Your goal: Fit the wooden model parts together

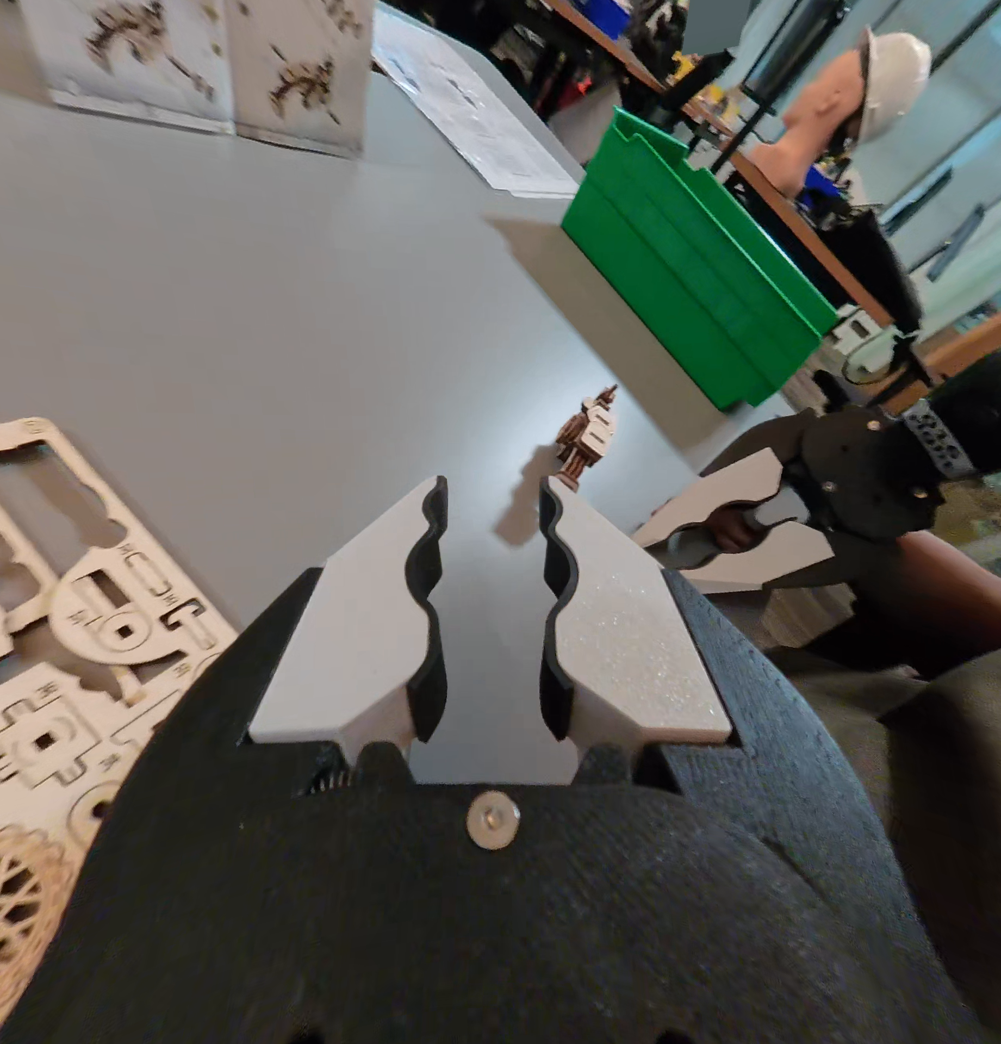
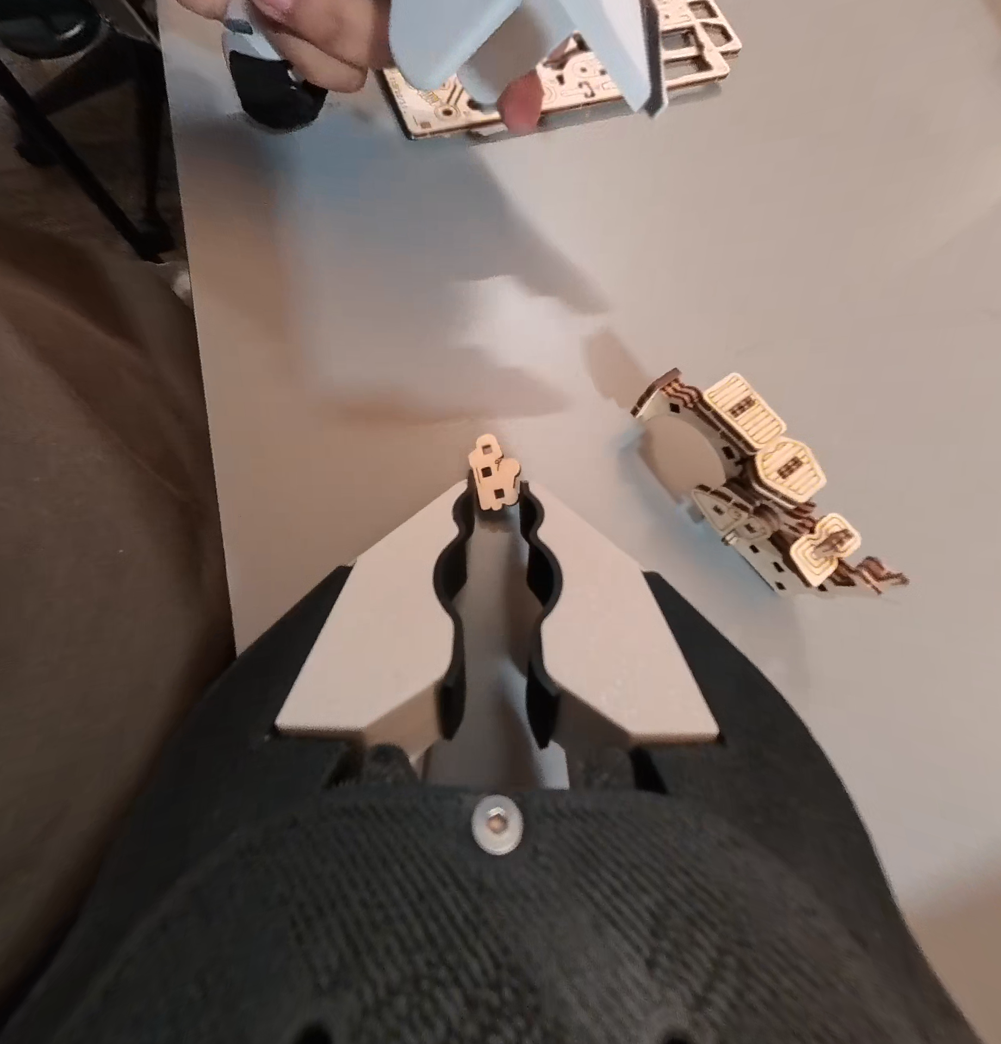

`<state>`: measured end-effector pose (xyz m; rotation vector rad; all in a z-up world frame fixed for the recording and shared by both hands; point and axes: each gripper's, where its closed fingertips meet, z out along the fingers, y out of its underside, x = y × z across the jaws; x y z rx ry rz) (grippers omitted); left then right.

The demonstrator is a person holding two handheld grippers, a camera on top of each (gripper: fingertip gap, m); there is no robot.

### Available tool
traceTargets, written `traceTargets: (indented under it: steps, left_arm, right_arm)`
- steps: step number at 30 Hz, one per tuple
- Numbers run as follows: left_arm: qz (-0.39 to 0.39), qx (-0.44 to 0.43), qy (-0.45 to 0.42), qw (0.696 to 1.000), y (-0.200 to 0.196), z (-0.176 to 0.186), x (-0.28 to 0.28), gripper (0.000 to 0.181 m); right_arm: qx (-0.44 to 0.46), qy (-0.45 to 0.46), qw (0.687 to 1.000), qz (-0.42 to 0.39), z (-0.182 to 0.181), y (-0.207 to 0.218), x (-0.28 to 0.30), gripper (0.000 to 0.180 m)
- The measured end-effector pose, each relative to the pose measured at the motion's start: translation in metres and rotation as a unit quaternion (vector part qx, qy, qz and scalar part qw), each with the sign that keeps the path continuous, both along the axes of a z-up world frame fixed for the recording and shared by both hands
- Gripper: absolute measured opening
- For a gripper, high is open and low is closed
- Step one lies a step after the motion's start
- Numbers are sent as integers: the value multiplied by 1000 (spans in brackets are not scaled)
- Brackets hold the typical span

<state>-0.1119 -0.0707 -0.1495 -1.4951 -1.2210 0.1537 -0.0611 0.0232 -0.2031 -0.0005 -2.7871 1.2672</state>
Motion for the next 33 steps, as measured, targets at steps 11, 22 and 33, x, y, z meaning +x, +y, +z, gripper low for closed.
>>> traceTargets:
  steps: [11,22,33]
  left_arm:
    - [159,-54,64,984,-65,15,7,32]
    - [296,-272,15,915,-132,-17,31,98]
    - [254,-394,-63,881,-118,-51,23,121]
  right_arm:
    - [-8,13,999,40,6,-19,-1,24]
    - [-85,-9,993,86,32,-53,11,24]
    - [-77,-8,990,119,27,-66,28,23]
